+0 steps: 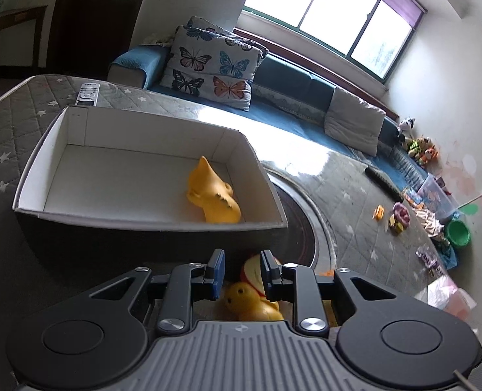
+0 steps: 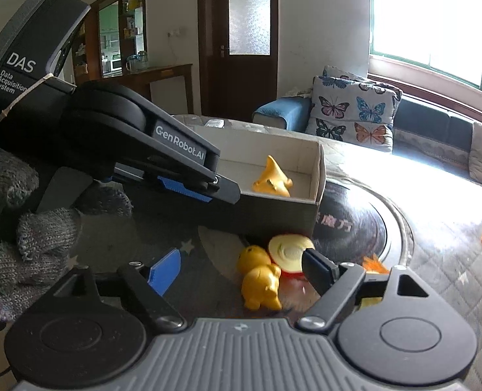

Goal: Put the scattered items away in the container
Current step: 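Move the left gripper down to the small yellow rubber duckling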

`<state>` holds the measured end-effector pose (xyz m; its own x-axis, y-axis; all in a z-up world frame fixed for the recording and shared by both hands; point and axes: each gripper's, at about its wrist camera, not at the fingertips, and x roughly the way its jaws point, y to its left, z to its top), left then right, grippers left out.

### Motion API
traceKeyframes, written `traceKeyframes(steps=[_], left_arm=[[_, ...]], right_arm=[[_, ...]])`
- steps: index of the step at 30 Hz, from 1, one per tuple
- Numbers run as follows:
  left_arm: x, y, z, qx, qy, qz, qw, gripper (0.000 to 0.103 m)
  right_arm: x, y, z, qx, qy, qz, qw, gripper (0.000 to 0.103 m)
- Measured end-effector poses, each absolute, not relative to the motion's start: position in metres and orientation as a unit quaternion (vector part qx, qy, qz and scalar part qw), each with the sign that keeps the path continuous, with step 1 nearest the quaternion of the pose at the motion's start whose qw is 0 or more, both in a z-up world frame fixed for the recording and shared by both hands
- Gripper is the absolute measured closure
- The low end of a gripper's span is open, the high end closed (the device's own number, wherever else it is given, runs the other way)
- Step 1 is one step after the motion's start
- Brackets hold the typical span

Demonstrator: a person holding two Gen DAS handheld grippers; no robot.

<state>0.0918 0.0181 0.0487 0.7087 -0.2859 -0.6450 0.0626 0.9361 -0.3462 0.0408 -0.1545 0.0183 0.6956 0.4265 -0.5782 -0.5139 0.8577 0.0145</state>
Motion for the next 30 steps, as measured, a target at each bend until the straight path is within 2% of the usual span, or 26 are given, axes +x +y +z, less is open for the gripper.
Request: traceKeyframes(steps=[30], left_arm=[[0.080, 0.004, 0.007, -0.130, 0.429, -0.079, 0.890, 0.075]], right_arm=[[0.032, -0.170, -0.024, -0.034, 0.353, 0.232, 0.906, 0.016]])
